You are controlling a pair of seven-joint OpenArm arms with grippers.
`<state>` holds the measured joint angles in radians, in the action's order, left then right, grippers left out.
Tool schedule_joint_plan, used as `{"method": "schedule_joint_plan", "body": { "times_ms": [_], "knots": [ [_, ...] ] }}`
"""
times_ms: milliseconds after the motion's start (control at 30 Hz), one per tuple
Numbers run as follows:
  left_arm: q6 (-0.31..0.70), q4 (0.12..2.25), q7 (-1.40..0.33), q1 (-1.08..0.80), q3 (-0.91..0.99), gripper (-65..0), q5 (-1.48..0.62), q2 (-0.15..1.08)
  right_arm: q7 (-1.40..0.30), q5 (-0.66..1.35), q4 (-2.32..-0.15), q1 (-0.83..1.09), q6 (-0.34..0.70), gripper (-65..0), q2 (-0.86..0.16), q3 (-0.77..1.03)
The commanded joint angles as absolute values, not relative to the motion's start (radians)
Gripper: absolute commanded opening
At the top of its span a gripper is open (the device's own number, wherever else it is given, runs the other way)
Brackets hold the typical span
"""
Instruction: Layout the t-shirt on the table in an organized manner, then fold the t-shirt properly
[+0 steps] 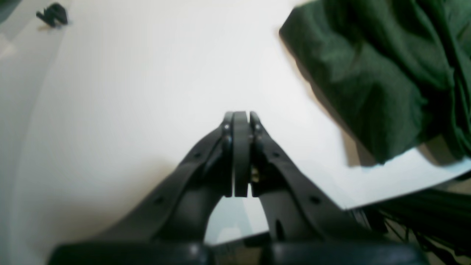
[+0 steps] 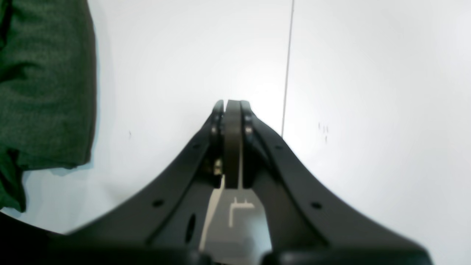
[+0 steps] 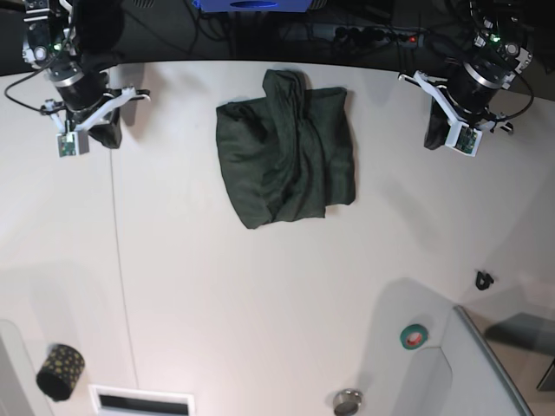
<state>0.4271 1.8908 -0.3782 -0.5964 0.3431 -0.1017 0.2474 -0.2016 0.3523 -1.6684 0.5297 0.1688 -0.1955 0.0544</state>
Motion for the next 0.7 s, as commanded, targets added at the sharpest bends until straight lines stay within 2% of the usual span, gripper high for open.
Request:
{"method": "schedule_joint_plan", "body": {
  "times_ms": [0, 167, 333, 533, 667],
  "knots": [
    [0.427, 1.905, -0.358, -0.602, 0.348, -65.0, -0.107, 0.257, -0.179, 0.357, -1.682, 0.53, 0.173, -65.0, -0.202, 0.061],
    [0.427, 1.844, -0.36, -0.716, 0.331, -65.0, -0.105, 0.259, -0.179, 0.357, -1.682, 0.53, 0.173, -65.0, -0.202, 0.064],
    [0.427, 1.566, -0.278, -0.794, 0.269, -65.0, -0.105, 0.259, -0.179, 0.357, -1.681, 0.53, 0.173, -65.0, -0.202, 0.064],
    [0.427, 1.181, -0.097, -0.69, 0.193, -65.0, -0.105, 0.252, -0.179, 0.357, -1.681, 0.518, 0.173, -65.0, -0.202, 0.058],
    [0.427, 1.133, -0.087, -0.595, 0.134, -65.0, -0.107, 0.251, -0.18, 0.357, -1.681, 0.513, 0.173, -65.0, -0.202, 0.054]
  ]
}}
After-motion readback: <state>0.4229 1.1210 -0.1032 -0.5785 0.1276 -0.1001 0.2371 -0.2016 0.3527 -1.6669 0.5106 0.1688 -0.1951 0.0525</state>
